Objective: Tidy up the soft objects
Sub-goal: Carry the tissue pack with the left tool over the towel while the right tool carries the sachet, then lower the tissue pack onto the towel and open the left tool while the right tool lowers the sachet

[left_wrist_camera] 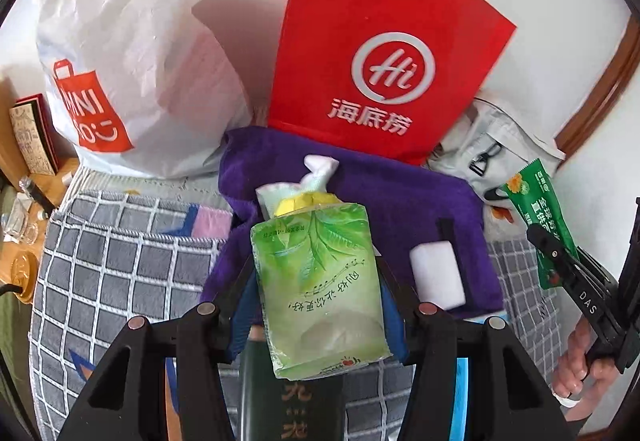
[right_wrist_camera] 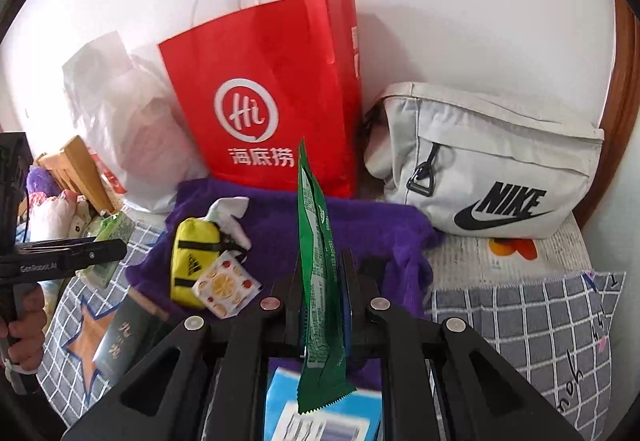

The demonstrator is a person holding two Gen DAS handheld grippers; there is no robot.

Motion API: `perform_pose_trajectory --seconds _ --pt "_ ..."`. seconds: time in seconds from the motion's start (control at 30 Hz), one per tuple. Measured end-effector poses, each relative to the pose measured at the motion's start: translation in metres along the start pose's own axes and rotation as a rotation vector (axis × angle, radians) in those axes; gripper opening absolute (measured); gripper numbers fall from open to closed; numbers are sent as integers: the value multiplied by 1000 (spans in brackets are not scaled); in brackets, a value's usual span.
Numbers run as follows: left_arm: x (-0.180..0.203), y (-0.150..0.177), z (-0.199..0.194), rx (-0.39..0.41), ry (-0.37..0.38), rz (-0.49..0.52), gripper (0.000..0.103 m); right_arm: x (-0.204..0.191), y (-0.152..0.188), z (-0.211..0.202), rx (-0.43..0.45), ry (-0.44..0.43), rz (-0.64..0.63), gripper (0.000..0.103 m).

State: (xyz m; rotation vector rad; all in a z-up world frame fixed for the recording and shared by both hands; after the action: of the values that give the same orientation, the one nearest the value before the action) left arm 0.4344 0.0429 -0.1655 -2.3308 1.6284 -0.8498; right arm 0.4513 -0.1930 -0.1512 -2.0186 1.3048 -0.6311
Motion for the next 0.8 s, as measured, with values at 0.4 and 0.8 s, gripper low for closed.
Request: perform_pose_trajectory --seconds 0.4,0.8 --pt "24 -23 38 -57 38 8 51 11 14 67 -99 -39 6 13" --pt "34 -17 68 -95 29 68 52 23 45 105 -193 -89 50 13"
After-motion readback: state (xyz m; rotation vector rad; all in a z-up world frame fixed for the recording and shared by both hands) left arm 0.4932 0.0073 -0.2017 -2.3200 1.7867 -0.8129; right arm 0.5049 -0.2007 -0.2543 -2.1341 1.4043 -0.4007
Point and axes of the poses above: each gripper's, at about its wrist camera, not at the fingertips, and z roughly the way its jaws point, x to its right, y to its underside, the point moved 9 cm from there along z, roughly the way its jaws point, and after that the axes turned 14 degrees about -z, right-handed, at the moved point
